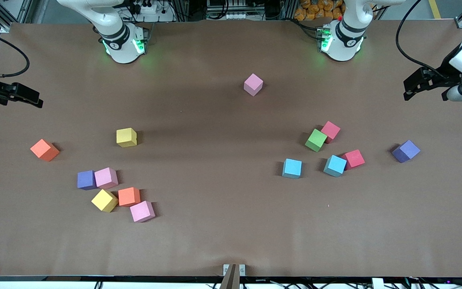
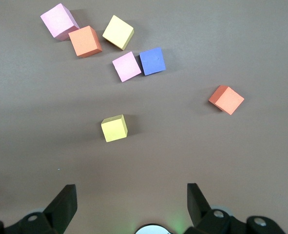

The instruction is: Form number 2 with 11 blocks

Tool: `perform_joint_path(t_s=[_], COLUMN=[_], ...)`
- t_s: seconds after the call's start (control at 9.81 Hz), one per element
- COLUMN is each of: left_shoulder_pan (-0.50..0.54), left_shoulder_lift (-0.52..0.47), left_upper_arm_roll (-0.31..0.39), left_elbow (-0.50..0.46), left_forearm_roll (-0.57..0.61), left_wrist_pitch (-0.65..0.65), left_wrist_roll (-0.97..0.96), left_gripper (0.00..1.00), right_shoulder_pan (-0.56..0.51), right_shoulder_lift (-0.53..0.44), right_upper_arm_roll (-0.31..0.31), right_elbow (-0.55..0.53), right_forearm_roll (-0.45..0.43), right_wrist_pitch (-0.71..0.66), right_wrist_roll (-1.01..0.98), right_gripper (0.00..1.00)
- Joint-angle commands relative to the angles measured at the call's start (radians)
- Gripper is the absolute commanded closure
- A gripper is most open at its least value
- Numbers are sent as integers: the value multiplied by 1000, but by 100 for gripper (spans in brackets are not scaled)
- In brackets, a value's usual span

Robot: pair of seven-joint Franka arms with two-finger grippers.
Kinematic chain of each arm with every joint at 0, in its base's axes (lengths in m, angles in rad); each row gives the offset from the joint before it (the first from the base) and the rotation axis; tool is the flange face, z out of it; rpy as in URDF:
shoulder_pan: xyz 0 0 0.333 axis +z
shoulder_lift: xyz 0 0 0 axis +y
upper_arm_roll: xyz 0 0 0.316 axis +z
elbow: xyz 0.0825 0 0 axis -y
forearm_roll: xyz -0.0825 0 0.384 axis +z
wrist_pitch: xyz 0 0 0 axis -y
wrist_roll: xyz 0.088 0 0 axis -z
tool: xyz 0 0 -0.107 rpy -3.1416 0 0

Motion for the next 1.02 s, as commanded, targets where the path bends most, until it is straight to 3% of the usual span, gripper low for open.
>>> perform_joint_path(t_s=[0.0,0.41,0.71,0.92], left_shoulder_pan=[-9,-9,-77,-135], left_shoulder_lift=[1,16,33,55], left_upper_arm_roll=[11,14,45,38], left_elbow=[14,11,3,-6], left_forearm_roll=[-10,-13,-25,-42], left_wrist_pitch=[-4,1,15,25], left_wrist_roll=[24,27,8,-128], left_gripper=[0,0,0,0], right_shoulder_pan=[-12,-11,-12,3], right_shoulder_lift=[5,8,14,37], right_upper_arm_roll=[11,11,11,12], right_elbow=[20,13,8,-1], right_forearm_roll=[3,8,7,10], right_wrist_pitch=[-11,-11,-14,-34], right_wrist_roll=[6,-8,-13,-10], right_gripper=[0,0,0,0])
